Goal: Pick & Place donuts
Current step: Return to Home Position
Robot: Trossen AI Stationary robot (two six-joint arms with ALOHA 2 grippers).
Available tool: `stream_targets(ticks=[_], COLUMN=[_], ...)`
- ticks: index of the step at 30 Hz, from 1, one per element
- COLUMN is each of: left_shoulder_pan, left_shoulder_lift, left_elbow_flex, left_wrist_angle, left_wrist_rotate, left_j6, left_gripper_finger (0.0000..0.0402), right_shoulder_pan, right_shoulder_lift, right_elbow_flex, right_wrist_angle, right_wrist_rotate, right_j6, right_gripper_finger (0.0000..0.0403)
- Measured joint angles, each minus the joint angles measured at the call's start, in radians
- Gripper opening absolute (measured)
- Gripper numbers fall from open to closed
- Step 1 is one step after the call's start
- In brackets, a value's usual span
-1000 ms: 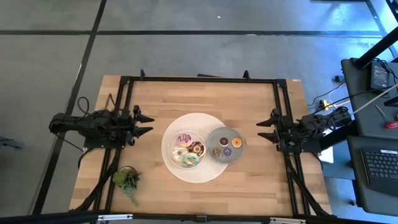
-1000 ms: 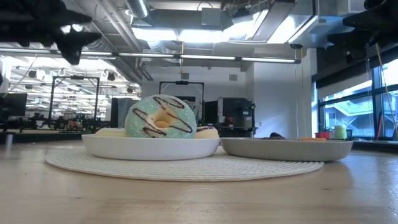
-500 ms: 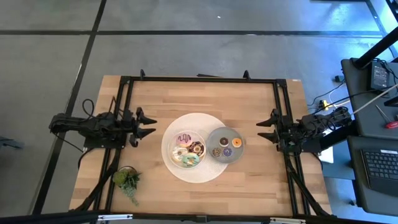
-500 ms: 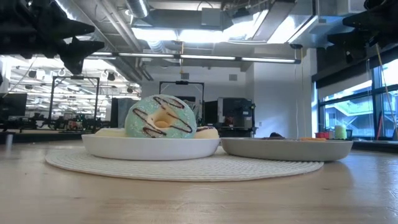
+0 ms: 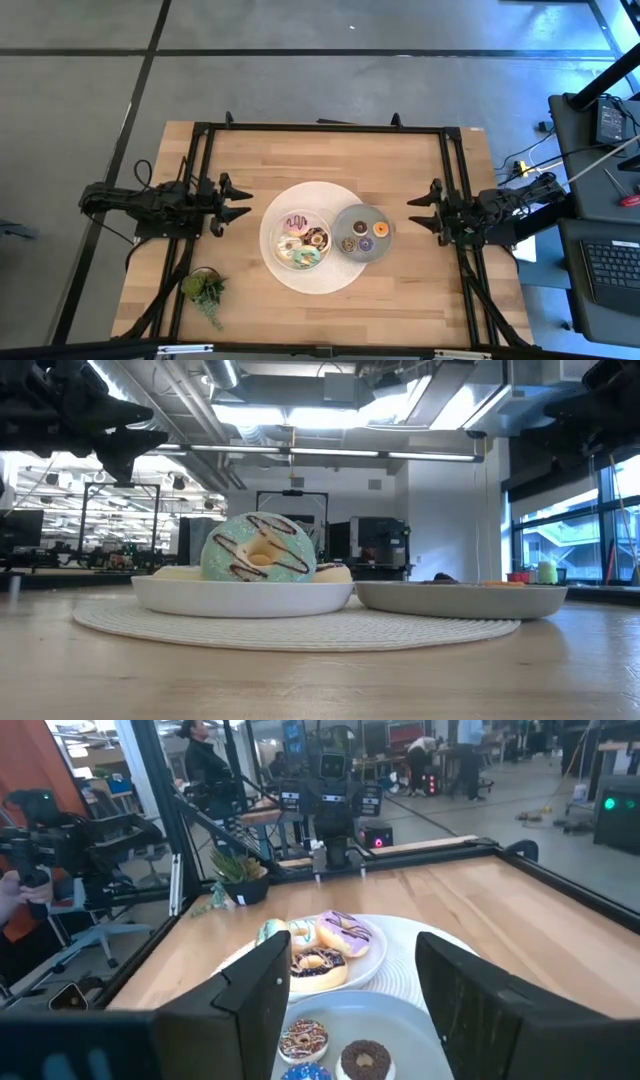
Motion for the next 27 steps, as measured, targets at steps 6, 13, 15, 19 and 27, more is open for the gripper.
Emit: stream_targets(ticks=[6, 13, 15, 19, 27], left_shoulder_pan=[0.0, 0.0, 0.0, 0.0, 0.0], left_shoulder_lift=[0.0, 0.0, 0.0, 0.0, 0.0], left_elbow_flex=[0.0, 0.0, 0.0, 0.0, 0.0], left_wrist_angle=[-0.003, -0.004, -0.004, -0.004, -0.004], left_wrist_rotate=[0.002, 0.002, 0.002, -0.017, -0.041], left_j6=[0.0, 0.001, 0.001, 0.018, 0.022], left_gripper_finger=[0.019, 0.0194, 0.0193, 0.0191, 0.0193], right_shoulder_pan=[0.0, 0.0, 0.0, 0.0, 0.0], right_shoulder_lift=[0.0, 0.0, 0.0, 0.0, 0.0], right_elbow_flex=[-0.047, -0.047, -0.047, -0.047, -0.047], right_wrist_angle=[0.072, 0.086, 0.087, 0.087, 0.087], right_wrist_rotate=[-0.001, -0.087, -0.09, -0.053, 0.067], right_j6=[-0.011, -0.007, -0.008, -0.018, -0.037], right_gripper_finger=[0.0216, 0.0216, 0.0216, 0.0216, 0.0216])
